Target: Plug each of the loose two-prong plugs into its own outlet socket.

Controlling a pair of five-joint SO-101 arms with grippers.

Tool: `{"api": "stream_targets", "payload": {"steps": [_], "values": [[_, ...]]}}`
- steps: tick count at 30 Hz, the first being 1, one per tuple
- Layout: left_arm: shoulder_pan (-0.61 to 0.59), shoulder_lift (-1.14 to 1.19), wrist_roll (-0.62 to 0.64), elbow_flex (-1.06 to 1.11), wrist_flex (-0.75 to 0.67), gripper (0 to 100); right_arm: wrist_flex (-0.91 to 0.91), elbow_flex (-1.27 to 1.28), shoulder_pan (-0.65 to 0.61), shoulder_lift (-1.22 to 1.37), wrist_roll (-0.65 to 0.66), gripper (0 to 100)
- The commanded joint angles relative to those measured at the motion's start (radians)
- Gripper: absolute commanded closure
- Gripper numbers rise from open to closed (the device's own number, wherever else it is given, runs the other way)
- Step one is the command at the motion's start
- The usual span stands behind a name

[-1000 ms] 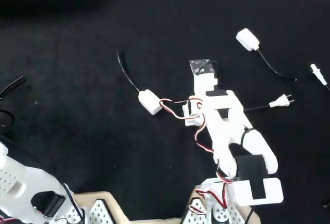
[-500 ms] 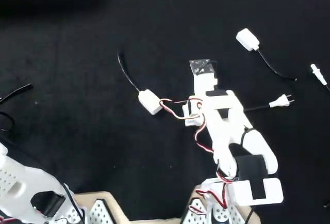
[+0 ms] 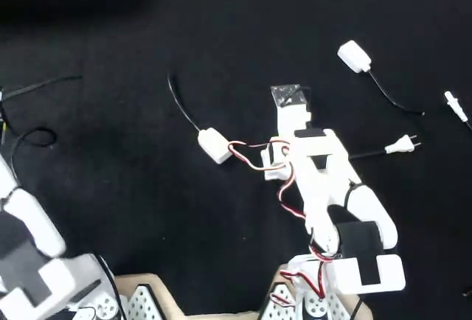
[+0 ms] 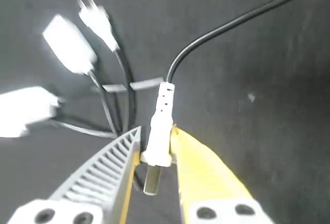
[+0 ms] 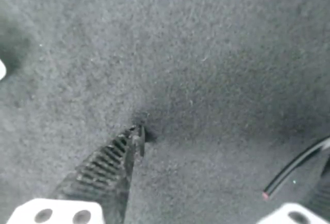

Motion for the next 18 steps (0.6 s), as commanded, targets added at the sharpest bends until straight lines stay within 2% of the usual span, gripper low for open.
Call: {"api": "stream_targets", "payload": {"steps": [1,4,7,13,18], "values": [[0.035,-0.138,0.008,-0.05,0.006,97,-0.026,-0.007,-0.02,-0.027,0.006,49.3],[0.058,-0.236,0.008,-0.05,0.008,97,-0.026,-0.007,-0.02,-0.027,0.006,49.3],[0.133,-0.333,0.029,-0.018,0.008,97,-0.026,-0.007,-0.02,-0.027,0.006,49.3],[0.426,-0.571,0.195,0.035,0.008,97,-0.02,-0.007,-0.017,-0.036,0.006,49.3],[0.647,-0.736,0.209,0.124,0.006,97,-0.017,-0.01,-0.008,-0.038,0.009,49.3]]}}
